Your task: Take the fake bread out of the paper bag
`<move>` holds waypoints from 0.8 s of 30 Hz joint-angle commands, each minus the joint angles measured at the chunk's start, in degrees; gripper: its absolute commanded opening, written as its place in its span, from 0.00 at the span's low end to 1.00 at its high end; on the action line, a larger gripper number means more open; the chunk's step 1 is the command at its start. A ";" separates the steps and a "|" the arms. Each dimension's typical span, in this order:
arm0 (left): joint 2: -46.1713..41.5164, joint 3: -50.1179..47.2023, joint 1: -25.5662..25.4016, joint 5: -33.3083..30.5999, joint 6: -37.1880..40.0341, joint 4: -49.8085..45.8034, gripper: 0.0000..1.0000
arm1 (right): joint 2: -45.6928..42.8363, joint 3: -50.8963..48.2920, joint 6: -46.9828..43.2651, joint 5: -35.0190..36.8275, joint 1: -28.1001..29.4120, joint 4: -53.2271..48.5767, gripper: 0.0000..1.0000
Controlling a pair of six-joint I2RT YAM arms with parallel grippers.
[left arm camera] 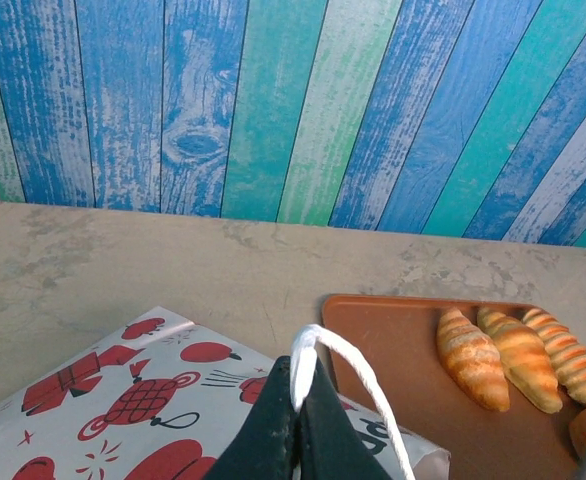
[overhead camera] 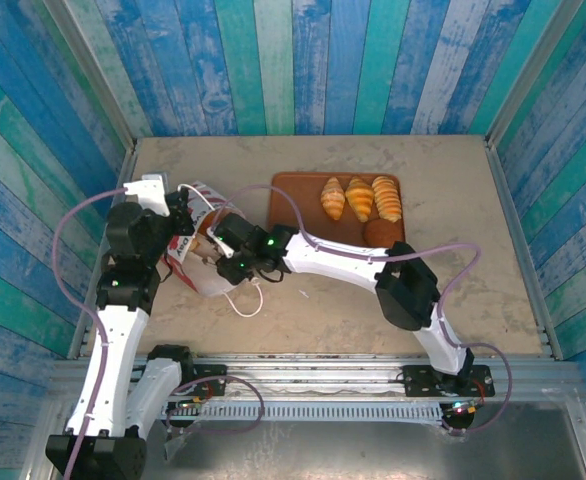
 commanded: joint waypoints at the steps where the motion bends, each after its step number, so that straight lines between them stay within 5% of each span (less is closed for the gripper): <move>1: 0.64 -0.01 0.16 -0.07 0.13 1.80 0.00 | -5.57 -2.25 -3.59 2.06 0.52 -3.77 0.45; 11: 1.76 -0.33 0.16 1.61 0.01 2.75 0.00 | -12.80 -8.42 -10.57 5.90 1.13 -15.62 0.46; 24: 6.97 1.57 0.11 12.77 -1.74 2.17 0.00 | -16.94 -11.50 -13.01 7.80 0.88 -20.77 0.49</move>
